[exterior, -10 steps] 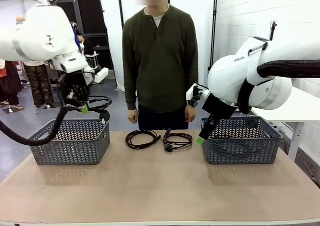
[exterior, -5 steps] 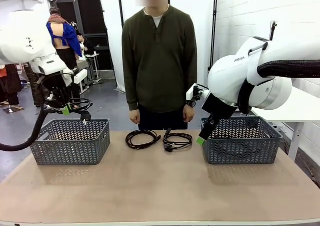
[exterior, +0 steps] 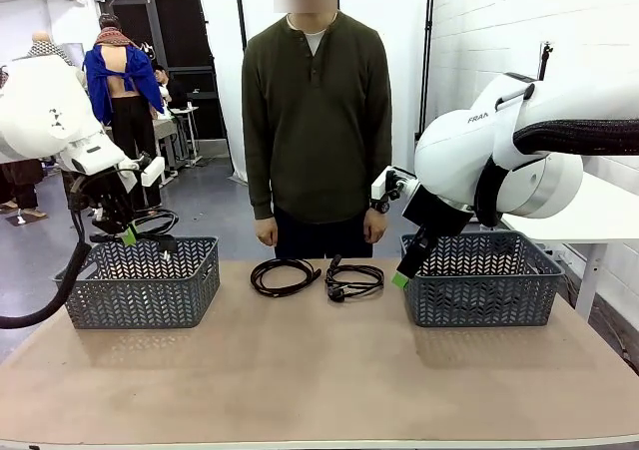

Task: Organize the cables according to human instructions.
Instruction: Pick up a bundle of cables and place it in the basket indicated by the human.

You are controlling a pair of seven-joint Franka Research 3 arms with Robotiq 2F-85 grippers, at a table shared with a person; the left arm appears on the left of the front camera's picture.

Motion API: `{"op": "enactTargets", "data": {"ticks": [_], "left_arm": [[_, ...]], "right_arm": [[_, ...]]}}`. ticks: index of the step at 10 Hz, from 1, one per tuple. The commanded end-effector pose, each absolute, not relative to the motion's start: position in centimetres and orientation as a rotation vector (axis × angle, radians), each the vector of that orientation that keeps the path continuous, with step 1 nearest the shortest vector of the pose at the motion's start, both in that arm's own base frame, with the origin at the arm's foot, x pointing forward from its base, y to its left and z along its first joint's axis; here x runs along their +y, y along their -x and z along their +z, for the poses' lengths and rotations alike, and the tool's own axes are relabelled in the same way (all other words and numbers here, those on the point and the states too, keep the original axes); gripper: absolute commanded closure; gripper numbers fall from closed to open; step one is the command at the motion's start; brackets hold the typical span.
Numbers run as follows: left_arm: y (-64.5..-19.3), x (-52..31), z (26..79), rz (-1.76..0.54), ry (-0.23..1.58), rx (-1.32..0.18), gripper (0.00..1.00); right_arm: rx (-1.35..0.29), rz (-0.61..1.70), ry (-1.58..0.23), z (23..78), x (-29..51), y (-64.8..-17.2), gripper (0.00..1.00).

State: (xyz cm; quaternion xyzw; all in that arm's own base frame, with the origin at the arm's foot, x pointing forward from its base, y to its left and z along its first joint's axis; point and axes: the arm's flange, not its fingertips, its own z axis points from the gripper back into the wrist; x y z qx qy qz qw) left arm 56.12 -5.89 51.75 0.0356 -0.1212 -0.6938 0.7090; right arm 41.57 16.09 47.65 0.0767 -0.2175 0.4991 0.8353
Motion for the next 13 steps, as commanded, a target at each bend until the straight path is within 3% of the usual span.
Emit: {"op": "enactTargets", "data": {"ticks": [1, 13], "left_arm": [[-57.1, -5.6, 50.7, -1.552, -0.059, -0.297, 1.00], [-62.4, -5.0, 45.4, -1.485, -0.071, -0.233, 1.00]], "right_arm": [[-0.463, 1.052, -0.158, 47.7, 16.1, -41.7, 0.00], [-0.463, 1.052, -0.158, 47.7, 16.1, -41.7, 0.00]]}}
